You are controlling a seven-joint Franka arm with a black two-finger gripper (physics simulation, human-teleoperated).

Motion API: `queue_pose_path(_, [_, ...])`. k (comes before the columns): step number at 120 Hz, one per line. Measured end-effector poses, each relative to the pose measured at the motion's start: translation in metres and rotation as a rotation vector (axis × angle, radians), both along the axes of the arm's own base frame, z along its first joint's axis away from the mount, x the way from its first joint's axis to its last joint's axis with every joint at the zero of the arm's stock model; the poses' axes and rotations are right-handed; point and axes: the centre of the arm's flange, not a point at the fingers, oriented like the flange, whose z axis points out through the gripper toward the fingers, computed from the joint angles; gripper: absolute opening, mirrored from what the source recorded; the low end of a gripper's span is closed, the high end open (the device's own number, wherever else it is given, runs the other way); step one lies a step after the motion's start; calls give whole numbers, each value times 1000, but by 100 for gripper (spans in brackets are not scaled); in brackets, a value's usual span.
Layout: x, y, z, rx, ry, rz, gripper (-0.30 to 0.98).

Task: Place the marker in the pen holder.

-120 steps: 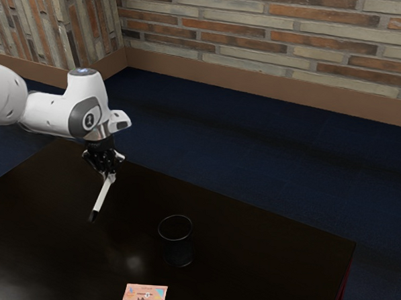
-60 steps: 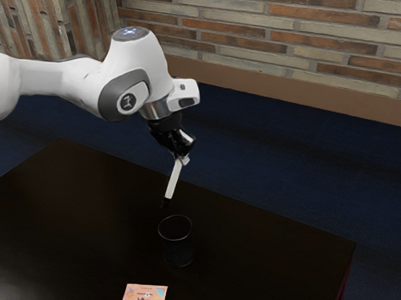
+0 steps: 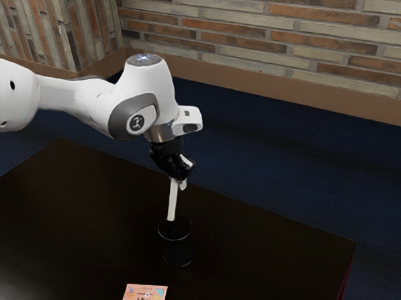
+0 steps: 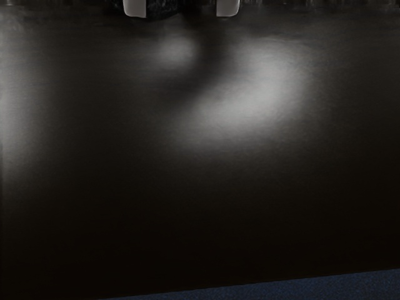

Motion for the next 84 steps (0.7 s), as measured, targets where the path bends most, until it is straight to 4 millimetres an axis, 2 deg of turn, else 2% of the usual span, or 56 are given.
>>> queue_pose_path(18, [-20,-12,-31,12,75,-23,-7])
queue_pose_path(29, [-25,-13,-44,6,109,-29,13])
queue_pose_path(42, [-28,-18,-39,-1,112,-48,35])
queue_pose_path(48, [-27,-18,-17,-7,88,-54,42])
queue_pose_path(58, [0,-5,63,-24,16,-51,51])
queue_pose_path(70, [14,34,154,7,-24,-50,57])
queue_pose_path(76, [9,56,180,37,-14,-54,60])
queue_pose_path(84, [2,81,192,62,29,-62,62])
